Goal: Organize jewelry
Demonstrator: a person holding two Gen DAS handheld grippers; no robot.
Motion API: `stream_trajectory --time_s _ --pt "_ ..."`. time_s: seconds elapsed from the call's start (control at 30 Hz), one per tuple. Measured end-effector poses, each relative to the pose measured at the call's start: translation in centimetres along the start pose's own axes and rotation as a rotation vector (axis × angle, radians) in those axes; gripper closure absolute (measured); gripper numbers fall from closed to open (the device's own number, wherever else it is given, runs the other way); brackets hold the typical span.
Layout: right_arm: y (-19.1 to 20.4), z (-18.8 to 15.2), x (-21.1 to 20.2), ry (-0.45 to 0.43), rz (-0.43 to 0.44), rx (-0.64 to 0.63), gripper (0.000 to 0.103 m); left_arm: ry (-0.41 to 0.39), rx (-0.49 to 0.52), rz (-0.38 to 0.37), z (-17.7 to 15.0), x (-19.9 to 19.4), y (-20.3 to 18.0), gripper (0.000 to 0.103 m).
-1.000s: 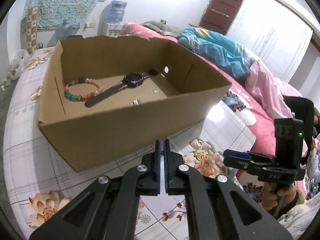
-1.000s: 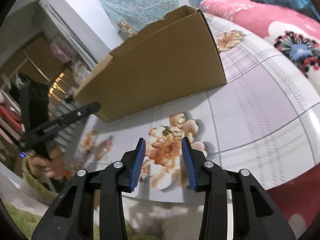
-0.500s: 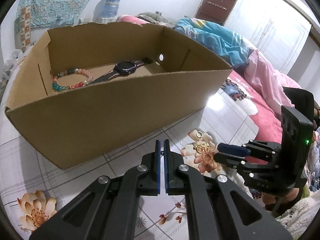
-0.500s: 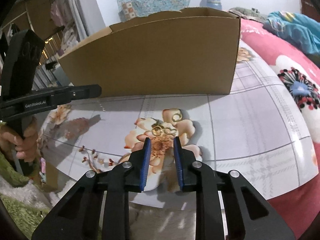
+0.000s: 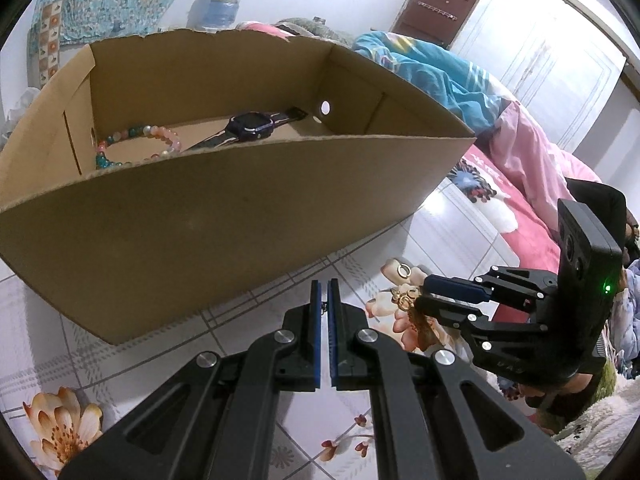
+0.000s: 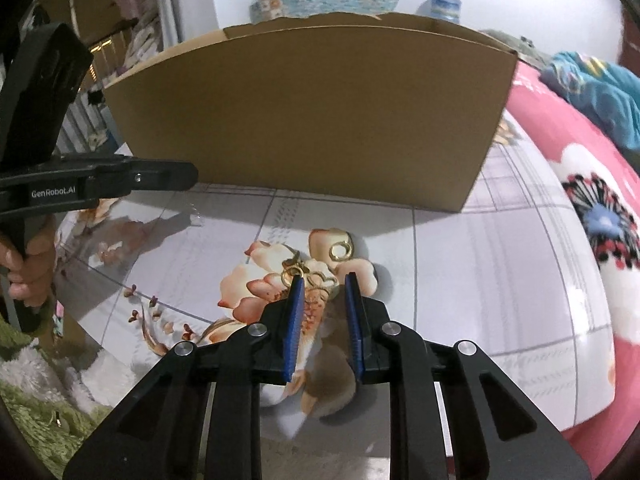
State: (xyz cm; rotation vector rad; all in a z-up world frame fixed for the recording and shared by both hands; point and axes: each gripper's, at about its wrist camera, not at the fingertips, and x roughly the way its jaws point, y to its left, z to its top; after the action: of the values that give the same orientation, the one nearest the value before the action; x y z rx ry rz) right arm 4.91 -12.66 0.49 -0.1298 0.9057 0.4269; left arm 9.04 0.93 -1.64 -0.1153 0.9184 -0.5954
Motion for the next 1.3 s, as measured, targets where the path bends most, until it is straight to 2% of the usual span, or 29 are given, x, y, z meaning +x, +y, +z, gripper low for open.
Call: stream_trajectory --time_s 0.13,0.2,0.57,0.7,0.9,1.17,1.3 --pt "0.0 0.3 0.2 0.015 0.001 -0.015 0.087 0.005 -0.005 0.0 0.0 0.2 0.2 0.101" --pt "-0.3 0.9 0.2 0.023 0.018 0.006 0.101 0.006 -0.006 0.0 0.0 0.3 0.2 0.101" --pt "-0.6 0.5 -0.5 0.023 0.058 0.058 0.102 -0.002 -0.01 0.013 0.0 0.1 0.5 0.101" --pt "-0.6 0.4 -0.8 0.006 0.081 0.058 0.093 -0.006 -0.017 0.02 -0.1 -0.2 0.7 0.101" --pt "0.6 0.0 -0.7 0.012 0.045 0.0 0.085 -0.007 -0.014 0.02 -0.1 -0.3 0.6 0.101" --pt "2.1 0.7 0.4 0.023 -0.017 -0.022 0.085 -0.007 -0.016 0.019 -0.2 -0.4 0.8 0.101" --pt "2.3 0.8 0.8 0.022 -0.017 -0.02 0.088 -0.003 -0.022 0.019 -0.2 -0.2 0.9 0.101"
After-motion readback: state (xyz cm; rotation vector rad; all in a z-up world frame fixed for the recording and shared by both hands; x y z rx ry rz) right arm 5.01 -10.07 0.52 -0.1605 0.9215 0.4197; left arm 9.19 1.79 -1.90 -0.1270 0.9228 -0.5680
